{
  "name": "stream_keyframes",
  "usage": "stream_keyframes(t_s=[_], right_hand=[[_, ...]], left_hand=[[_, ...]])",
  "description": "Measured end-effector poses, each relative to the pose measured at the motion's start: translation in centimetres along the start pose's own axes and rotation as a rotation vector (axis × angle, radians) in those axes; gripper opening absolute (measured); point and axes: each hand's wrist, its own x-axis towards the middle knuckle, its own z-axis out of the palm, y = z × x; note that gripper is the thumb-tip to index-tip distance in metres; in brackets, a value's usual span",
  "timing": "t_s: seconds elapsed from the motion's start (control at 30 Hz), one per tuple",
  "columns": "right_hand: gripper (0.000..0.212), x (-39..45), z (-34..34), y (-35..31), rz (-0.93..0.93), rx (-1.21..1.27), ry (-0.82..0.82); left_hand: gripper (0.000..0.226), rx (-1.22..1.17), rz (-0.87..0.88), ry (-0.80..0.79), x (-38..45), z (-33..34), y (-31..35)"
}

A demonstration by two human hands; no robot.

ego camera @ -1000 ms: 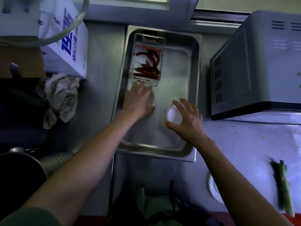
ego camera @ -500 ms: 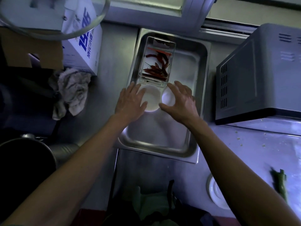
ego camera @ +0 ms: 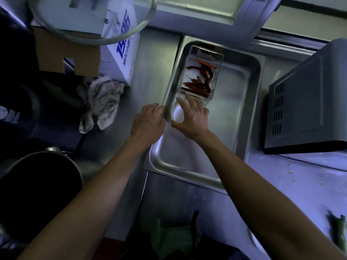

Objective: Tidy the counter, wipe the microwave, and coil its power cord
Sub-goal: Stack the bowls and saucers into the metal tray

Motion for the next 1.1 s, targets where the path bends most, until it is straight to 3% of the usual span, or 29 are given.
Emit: stream_keyframes(t_s=[0.33,0.63,0.77,1.1], right_hand=[[0.087,0.1,3.0,2.4,-0.093,-0.104,-0.029],[0.085,-0.6,2.1,2.6,-0.061,-0.090,-0.087],[0.072,-4.3,0.5,3.4,-0.011,-0.043,-0.021],[0.066,-18.9,-3.4,8.7,0.195,0.038,0.091]], left_hand=[[0.048,-0.068,-0.035,0.004,0.7,0.5,0.4],[0.047,-0.067,0.015,0.006,-0.3,0.3,1.2],[0.043,-0.078,0.093,0.014,-1.4,0.0,2.2],[0.048,0.058,0.330,-0.092,-5.7,2.1,10.2]])
